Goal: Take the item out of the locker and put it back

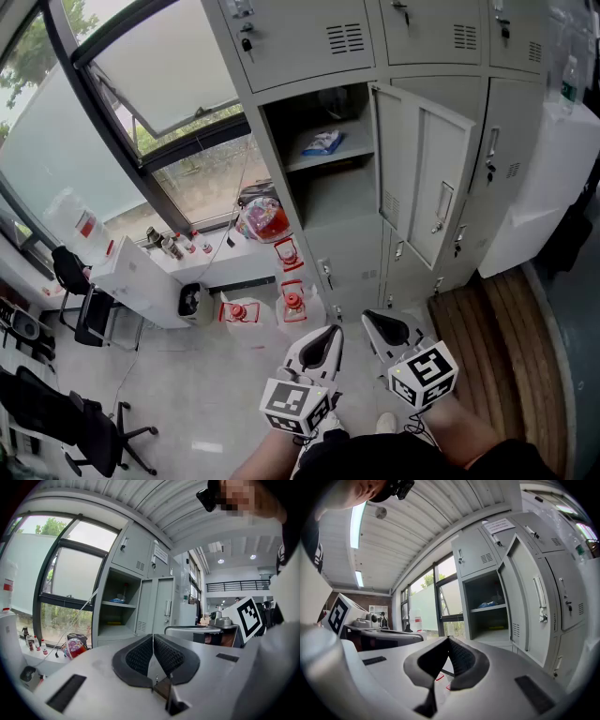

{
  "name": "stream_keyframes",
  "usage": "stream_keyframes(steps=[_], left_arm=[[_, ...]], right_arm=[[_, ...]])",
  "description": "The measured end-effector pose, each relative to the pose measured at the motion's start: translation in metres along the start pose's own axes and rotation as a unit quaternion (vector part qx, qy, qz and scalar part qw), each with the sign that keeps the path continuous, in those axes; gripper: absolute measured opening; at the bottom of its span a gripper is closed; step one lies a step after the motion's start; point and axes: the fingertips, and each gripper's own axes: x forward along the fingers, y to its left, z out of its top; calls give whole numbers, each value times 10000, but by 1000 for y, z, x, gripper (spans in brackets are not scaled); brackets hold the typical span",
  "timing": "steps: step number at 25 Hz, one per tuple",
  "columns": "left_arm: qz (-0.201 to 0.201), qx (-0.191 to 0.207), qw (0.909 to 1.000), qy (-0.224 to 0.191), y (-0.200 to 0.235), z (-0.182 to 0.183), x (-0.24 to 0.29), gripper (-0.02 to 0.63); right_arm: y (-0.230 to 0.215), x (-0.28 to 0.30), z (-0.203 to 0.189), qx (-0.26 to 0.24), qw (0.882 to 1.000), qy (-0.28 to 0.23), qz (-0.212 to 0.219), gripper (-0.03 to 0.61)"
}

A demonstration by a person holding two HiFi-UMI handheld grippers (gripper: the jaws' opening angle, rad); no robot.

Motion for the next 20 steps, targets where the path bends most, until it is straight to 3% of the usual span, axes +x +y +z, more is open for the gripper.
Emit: stream_keyframes(steps=[20], left_arm=[[-149, -45, 9999, 4, 27, -10, 7, 20]], right_arm=[[-4, 28, -6, 42, 9999, 60, -145, 52]])
